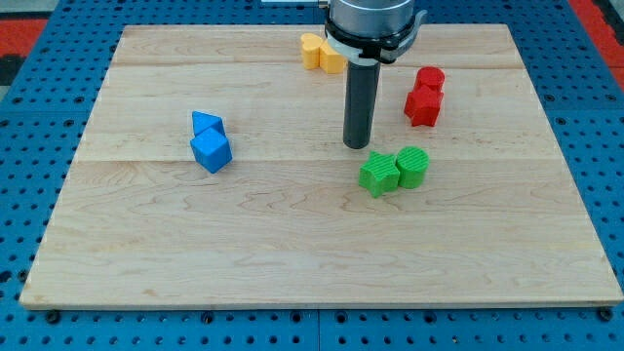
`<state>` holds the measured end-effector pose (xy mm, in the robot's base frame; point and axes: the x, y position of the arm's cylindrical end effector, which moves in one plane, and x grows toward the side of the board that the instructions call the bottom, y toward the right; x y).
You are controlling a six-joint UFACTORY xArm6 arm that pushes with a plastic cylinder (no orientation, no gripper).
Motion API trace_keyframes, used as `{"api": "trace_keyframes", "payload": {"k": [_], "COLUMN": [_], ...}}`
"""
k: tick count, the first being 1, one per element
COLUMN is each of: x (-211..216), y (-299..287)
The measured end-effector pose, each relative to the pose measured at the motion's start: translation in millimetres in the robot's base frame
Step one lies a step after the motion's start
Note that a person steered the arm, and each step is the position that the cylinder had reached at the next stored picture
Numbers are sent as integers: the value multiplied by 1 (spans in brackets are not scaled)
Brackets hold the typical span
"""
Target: Place your hand to the right of the hexagon
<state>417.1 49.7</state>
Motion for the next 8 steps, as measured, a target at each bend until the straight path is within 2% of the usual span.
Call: {"api": "trace_keyframes", "payload": {"k": [1, 2, 3, 4, 5, 6, 7, 8], "x": [5, 35, 34, 52, -3, -67, -96, -129], "y": [0, -25, -73, -129, -115, -58, 8, 50]}}
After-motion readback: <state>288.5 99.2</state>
